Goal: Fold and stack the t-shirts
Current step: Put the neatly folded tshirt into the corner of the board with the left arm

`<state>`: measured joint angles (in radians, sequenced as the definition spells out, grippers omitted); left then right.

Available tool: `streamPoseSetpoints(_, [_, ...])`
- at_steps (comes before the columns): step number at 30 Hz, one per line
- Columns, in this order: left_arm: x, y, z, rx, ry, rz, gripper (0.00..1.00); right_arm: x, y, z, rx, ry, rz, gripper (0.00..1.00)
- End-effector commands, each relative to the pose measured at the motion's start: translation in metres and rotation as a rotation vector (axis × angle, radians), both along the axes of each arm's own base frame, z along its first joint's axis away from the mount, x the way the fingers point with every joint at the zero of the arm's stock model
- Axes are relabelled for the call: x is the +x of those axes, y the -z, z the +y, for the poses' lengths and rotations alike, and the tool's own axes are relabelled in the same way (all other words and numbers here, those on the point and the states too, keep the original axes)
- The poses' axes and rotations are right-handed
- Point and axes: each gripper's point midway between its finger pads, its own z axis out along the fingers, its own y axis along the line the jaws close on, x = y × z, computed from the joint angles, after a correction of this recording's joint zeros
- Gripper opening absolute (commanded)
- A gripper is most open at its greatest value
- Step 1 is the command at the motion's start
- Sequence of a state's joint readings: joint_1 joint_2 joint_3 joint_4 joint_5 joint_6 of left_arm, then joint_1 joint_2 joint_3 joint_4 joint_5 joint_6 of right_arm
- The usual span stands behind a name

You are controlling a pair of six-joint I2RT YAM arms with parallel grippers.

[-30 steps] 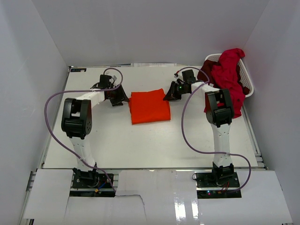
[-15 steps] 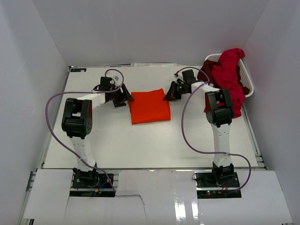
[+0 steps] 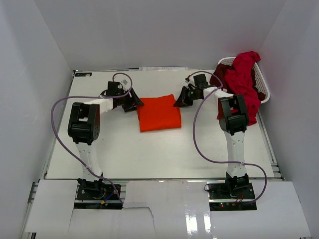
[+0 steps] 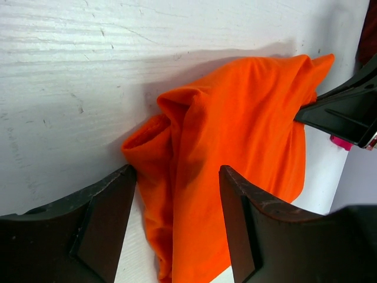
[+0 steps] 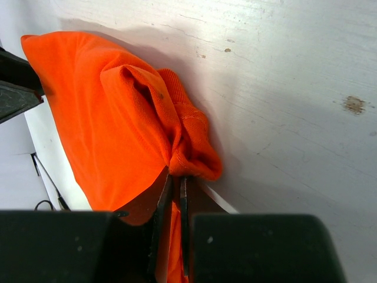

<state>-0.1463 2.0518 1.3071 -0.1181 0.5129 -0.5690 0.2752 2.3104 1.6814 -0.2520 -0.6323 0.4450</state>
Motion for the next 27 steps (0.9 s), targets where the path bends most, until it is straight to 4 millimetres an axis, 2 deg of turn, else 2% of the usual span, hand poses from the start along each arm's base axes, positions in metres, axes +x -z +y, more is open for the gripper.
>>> streamPoseSetpoints(1, [0.001, 0.013, -0.001, 0.022, 0.0, 0.026, 0.69, 0.003, -0.003, 0.006, 0.026, -0.019, -0.02, 0.08])
streamPoseSetpoints(7, [0.0, 0.024, -0.006, 0.015, 0.016, 0.052, 0.64, 0.001, -0.004, 0.006, 0.03, -0.021, -0.02, 0.08])
streamPoseSetpoints(10, [0.0, 0.028, -0.01, 0.01, 0.024, 0.059, 0.53, 0.0, -0.004, 0.006, 0.032, -0.021, -0.018, 0.08])
streamPoseSetpoints(14, [-0.001, 0.032, -0.015, 0.001, 0.039, 0.07, 0.47, -0.001, -0.004, 0.007, 0.035, -0.026, -0.02, 0.08])
streamPoseSetpoints(17, [-0.001, 0.034, -0.016, 0.003, 0.043, 0.074, 0.37, -0.001, -0.004, 0.007, 0.036, -0.025, -0.019, 0.08])
streamPoseSetpoints(18, [-0.001, 0.036, -0.016, 0.004, 0.042, 0.076, 0.28, -0.002, -0.004, 0.009, 0.036, -0.027, -0.017, 0.08])
streamPoseSetpoints(21, [-0.001, 0.036, -0.016, 0.012, 0.043, 0.076, 0.17, -0.001, -0.004, 0.008, 0.032, -0.025, -0.02, 0.08])
streamPoseSetpoints(27, [0.0, 0.033, -0.01, 0.041, 0.031, 0.066, 0.1, 0.0, -0.003, 0.001, 0.009, 0.004, -0.019, 0.08])
